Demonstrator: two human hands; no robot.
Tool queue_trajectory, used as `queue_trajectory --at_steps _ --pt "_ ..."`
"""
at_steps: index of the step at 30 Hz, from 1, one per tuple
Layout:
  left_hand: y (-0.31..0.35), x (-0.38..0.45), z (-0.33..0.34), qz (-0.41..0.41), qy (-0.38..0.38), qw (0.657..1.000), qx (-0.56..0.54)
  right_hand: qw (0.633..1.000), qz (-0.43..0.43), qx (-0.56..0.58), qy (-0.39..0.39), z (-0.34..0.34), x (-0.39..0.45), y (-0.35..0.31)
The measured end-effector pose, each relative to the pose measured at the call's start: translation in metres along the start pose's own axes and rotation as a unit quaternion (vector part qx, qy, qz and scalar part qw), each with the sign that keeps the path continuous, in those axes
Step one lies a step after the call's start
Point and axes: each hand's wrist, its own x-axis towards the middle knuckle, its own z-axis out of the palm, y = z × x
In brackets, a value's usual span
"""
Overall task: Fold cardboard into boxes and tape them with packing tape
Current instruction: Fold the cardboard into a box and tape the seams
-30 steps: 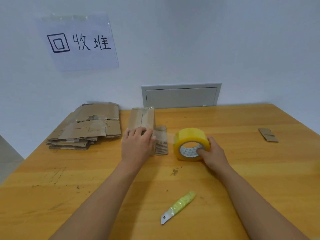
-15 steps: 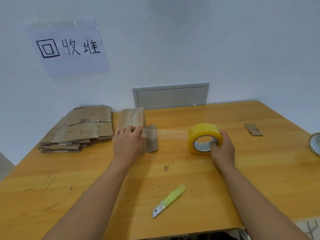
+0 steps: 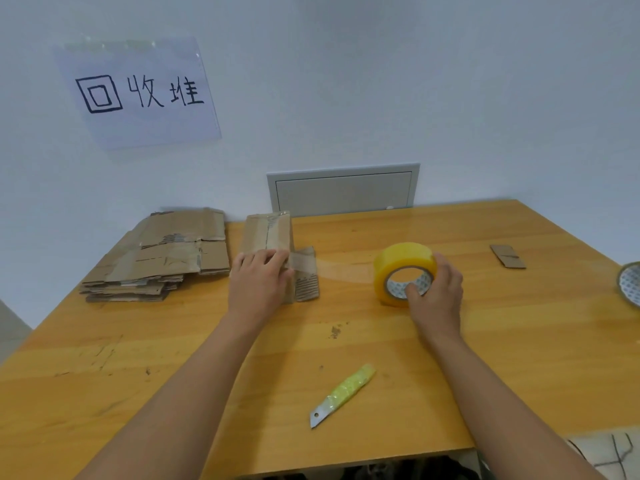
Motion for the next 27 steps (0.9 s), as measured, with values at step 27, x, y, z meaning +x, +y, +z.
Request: queue_trajectory --at_steps 27 --pt "-0.019 -0.004 0.009 0.054 0.027 0.998 -0.011 0.714 -0.397 -0.301 -0.491 -0.021 -0.077 -0.078"
